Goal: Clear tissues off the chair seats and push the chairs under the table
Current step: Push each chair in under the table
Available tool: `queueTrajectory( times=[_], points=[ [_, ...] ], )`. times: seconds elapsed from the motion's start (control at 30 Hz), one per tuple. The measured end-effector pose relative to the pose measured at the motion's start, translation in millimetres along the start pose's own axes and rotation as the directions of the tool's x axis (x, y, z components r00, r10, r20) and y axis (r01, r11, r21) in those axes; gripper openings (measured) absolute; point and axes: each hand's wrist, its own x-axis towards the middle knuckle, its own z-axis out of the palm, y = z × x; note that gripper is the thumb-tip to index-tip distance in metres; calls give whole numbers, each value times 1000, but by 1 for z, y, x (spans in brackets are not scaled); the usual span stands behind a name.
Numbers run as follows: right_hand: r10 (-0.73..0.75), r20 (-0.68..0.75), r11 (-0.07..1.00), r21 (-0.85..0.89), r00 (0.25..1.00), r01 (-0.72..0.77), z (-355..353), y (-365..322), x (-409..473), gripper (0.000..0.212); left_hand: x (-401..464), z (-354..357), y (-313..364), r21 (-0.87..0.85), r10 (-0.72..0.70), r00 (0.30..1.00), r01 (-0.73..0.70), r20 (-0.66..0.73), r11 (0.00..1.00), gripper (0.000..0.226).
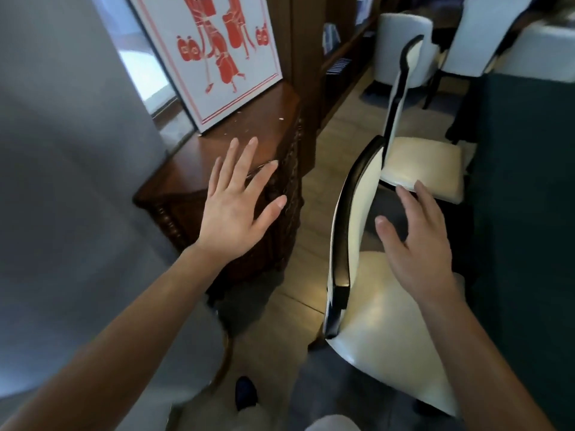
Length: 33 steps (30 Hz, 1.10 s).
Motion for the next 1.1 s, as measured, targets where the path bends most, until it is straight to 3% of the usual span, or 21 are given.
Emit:
queueTrajectory(
  times=[0.23,0.4,0.57,0.93,1.1],
  points=[
    [217,-157,975,-2,963,-220,36,-28,56,64,105,51,-51,-141,216,976,-213,-1,967,62],
    [265,-261,960,-15,928,-278,38,-40,67,64,164,76,-56,-193,349,937,-348,-28,917,62],
    [429,-375,880,-32,822,-474,26,-15,81,63,221,122,-12,-353,505,860,-496,-72,794,57],
    [521,-491,773,-76,698,-630,-3,30,119,63,298,199,52,-478,654,748,-620,-117,623,54],
    [564,-594,675,-69,574,-735,-8,37,126,63,335,232,81,-572,760,625,-693,-176,438,54]
  ],
)
